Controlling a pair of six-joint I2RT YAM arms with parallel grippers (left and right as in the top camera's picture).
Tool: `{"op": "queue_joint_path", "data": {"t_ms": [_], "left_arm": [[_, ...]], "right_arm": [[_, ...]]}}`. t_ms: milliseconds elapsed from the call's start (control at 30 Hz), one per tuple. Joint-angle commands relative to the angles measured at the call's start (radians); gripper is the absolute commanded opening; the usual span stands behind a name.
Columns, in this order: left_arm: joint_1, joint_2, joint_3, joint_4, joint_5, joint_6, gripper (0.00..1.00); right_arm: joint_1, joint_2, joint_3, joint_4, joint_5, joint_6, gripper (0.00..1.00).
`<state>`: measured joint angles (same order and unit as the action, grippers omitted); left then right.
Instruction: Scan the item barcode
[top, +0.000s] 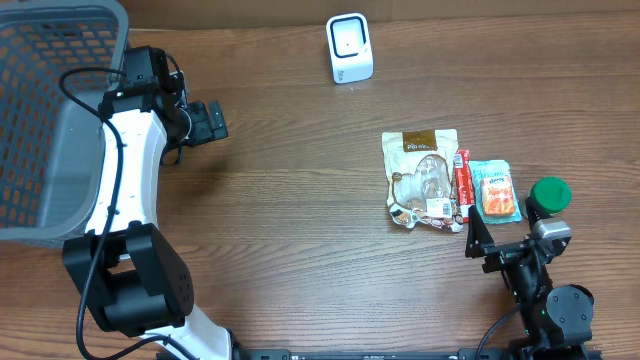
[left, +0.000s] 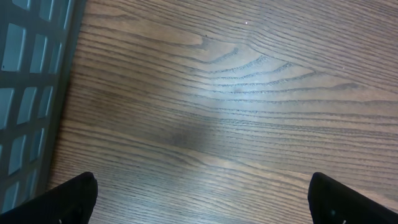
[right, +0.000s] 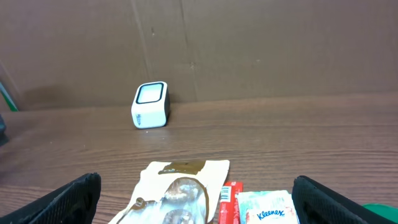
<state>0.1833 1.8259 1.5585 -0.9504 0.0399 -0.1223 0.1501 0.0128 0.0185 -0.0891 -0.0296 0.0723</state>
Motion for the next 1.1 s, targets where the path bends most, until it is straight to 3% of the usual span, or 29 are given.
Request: {"op": "queue_joint_path", "data": {"t_ms": [0,900,1067], "left_arm": [[-0.006,0.003,0.021,0.002,-0.003,0.018,1.00],[-0.006,-0.001,0.021,0.002,-0.003,0.018,1.00],[-0.006,-0.096,0.021,0.002,-0.003,0.018,1.00]], "right_arm": [[-0.006,-0.010,-0.011,0.008,-0.010,-0.021,1.00],[-0.006,-0.010,-0.011,0.008,-0.010,-0.021,1.00],[-0.006,-0.010,-0.011,0.008,-0.010,-0.021,1.00]]}}
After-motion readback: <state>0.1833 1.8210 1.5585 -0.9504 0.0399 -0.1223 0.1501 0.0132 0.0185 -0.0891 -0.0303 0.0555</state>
